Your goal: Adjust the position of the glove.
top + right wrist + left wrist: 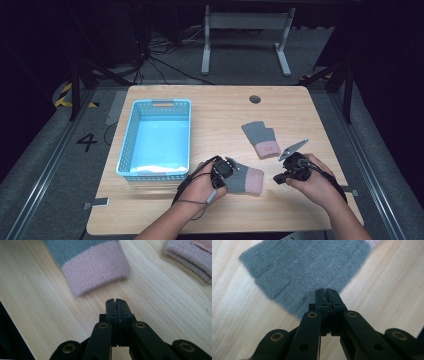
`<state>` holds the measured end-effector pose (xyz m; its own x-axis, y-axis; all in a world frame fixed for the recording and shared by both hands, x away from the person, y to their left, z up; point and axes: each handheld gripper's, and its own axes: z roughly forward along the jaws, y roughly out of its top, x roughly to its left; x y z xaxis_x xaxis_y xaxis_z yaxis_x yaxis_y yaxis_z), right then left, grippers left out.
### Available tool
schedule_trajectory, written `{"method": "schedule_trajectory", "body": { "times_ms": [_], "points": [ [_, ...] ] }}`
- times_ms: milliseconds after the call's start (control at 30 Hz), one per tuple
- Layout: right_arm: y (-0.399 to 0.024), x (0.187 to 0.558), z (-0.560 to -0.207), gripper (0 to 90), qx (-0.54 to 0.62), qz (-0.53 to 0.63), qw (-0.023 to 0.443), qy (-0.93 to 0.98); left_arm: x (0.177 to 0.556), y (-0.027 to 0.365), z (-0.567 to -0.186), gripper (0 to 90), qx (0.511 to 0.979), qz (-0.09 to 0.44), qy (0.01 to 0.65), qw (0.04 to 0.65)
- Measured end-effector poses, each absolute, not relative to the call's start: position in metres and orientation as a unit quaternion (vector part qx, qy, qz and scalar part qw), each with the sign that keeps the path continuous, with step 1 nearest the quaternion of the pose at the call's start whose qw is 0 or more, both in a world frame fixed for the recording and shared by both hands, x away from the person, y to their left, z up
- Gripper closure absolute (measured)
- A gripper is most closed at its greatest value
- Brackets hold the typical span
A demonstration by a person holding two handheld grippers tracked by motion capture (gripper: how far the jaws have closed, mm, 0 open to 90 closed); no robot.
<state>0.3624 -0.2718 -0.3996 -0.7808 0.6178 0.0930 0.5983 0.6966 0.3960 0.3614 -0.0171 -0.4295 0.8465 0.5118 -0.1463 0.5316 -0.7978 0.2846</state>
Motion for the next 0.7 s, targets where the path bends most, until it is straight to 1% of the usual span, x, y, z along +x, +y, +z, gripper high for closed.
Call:
{"method": "schedule_trajectory", "body": {
  "times_ms": [200, 367, 567, 700],
  "points": [
    [-0.272, 0.363, -0.400, 89.8, 0.331, 0.206, 0.022, 0.921, 0.355, -0.024, -0.431, 88.2, 0.952, -0.037, 0.259, 0.159],
    [-0.273, 0.363, -0.400, 89.8, 0.333, 0.205, 0.023, 0.920, 0.351, -0.031, -0.434, 88.7, 0.956, -0.056, 0.242, 0.156],
    [-0.275, 0.362, -0.398, 89.8, 0.334, 0.208, 0.026, 0.919, 0.348, -0.030, -0.426, 89.5, 0.954, -0.048, 0.238, 0.177],
    [-0.277, 0.362, -0.397, 89.8, 0.335, 0.211, 0.030, 0.918, 0.351, -0.019, -0.412, 89.5, 0.947, -0.035, 0.251, 0.198]
  ]
}}
